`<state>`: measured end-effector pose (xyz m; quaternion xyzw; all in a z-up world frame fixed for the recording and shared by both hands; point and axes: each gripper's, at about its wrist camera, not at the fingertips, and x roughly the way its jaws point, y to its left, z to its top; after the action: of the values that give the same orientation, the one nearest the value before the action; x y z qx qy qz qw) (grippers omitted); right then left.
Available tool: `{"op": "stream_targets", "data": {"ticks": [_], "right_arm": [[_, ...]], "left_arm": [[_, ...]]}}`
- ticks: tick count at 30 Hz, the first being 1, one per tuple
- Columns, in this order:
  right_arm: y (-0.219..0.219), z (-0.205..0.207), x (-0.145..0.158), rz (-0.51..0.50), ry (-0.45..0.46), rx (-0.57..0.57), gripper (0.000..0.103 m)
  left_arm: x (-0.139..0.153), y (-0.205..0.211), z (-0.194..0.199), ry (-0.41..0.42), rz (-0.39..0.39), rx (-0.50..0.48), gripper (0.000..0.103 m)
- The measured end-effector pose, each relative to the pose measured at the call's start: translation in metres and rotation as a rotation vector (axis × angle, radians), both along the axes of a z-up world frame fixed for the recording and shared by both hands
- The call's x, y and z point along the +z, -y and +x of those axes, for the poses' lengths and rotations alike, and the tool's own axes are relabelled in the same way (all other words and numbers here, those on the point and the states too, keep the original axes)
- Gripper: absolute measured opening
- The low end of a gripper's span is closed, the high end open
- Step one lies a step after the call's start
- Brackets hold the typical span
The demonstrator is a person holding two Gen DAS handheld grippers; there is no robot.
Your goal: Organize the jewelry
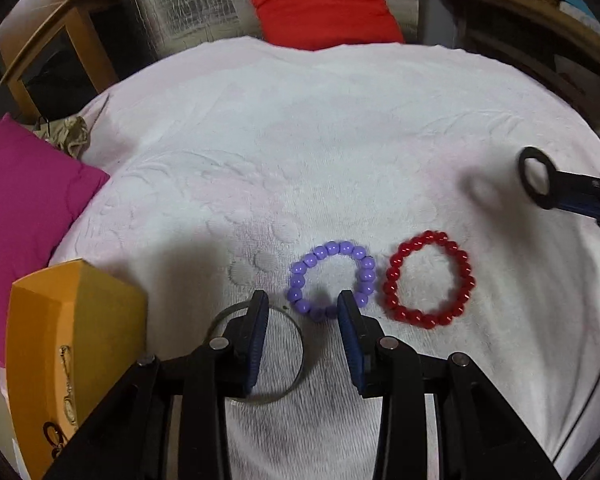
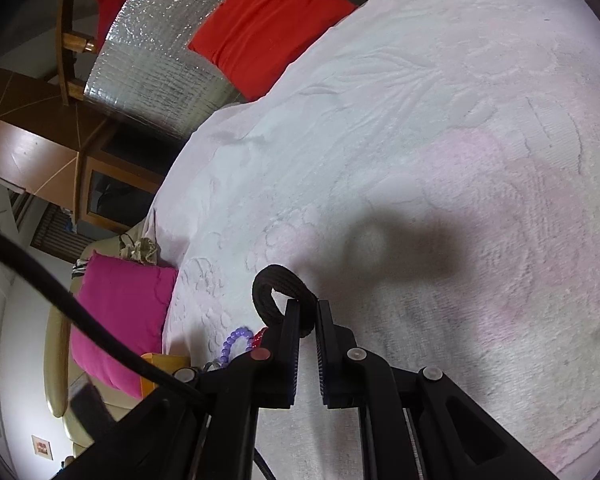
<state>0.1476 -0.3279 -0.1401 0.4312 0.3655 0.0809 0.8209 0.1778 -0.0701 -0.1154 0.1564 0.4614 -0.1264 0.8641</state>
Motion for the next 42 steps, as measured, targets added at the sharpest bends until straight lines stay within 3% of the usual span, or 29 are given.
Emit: {"op": "stream_targets", "data": {"ticks": [8,16,17,18,21,27,32,38,42], "right_arm": [[0.018,-0.001,-0.008,0.014,-0.024,-0.031,0.009],[0.020,0.001,-0.012,0.032,-0.038,-0.034,0.009],[0.019,0.002,-0.012,0.033,-0.039,-0.033,0.009],[0.018,0.002,-0.012,0.037,-0.039,-0.031,0.009],[0.015,0.004,-0.012,0.040,-0.039,-0.026,0.009],[0.010,0.007,-0.012,0.032,-0.043,-0.017,0.009],[0.009,0.006,-0.009,0.028,-0.036,-0.021,0.009],[0.000,0.003,0.000,0.023,-0.006,-0.003,0.009],[-0.010,0.001,0.005,0.026,0.015,0.011,0.009]], "left_arm": [[-0.009,0.010,0.017,-0.015,-0.005,0.012,0.060],[-0.017,0.018,0.027,0.003,0.026,0.030,0.062],[-0.017,0.020,0.026,0.002,0.022,0.033,0.059],[-0.017,0.020,0.028,-0.003,0.006,0.034,0.039],[-0.015,0.016,0.034,-0.011,-0.023,0.051,0.017],[-0.009,0.010,0.035,-0.008,-0.084,0.050,0.015],[0.017,-0.006,0.027,0.047,-0.165,0.050,0.009],[0.053,-0.032,0.006,0.103,-0.281,0.048,0.009],[0.065,-0.053,-0.006,0.086,-0.408,0.010,0.009]]}}
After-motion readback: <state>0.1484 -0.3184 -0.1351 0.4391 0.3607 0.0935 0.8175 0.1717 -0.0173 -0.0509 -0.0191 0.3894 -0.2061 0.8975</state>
